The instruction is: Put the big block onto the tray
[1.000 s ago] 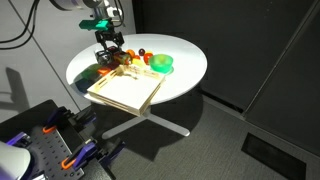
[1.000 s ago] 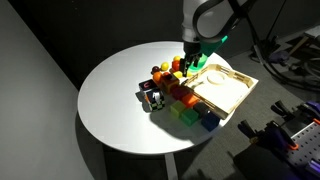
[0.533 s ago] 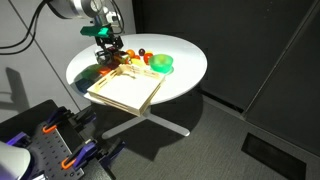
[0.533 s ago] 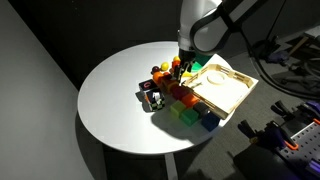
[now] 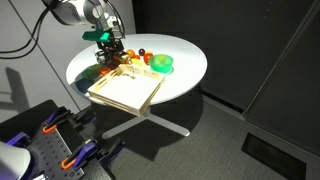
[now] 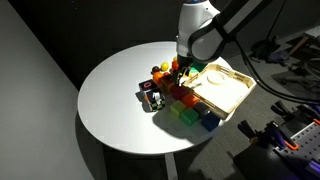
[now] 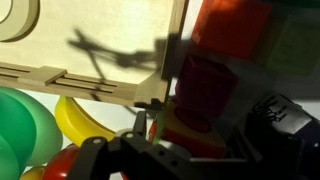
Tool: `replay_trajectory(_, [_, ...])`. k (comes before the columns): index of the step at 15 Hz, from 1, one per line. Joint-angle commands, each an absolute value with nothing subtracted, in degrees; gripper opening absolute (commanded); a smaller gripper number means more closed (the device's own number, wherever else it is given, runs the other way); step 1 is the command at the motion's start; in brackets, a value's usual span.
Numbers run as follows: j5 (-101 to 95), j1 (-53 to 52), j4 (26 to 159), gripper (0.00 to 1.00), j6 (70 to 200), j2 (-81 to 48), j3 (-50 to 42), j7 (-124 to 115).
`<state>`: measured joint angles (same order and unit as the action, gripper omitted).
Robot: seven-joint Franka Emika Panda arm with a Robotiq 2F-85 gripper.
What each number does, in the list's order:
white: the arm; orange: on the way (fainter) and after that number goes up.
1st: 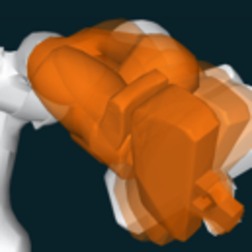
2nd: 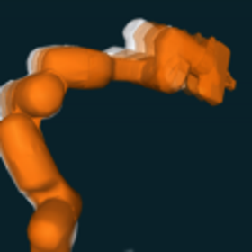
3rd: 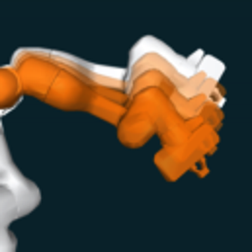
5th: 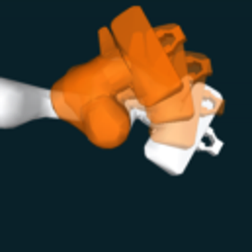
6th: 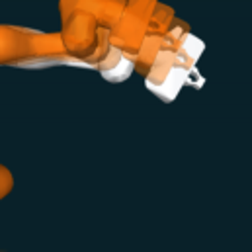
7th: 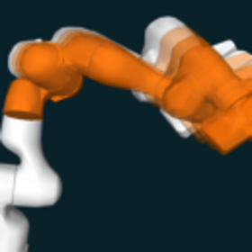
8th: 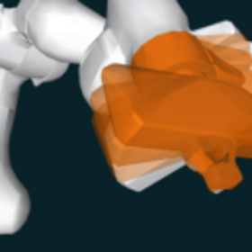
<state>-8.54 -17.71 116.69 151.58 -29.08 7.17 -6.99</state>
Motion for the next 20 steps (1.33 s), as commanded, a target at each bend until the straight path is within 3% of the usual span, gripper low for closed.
replay_trajectory(1, [-9.85,-19.96,114.79,1.0,151.85,-30.17,5.2,-10.15])
replay_trajectory(20, [-10.31,-25.94,106.33,1.0,149.63,-36.83,-0.19,-18.68])
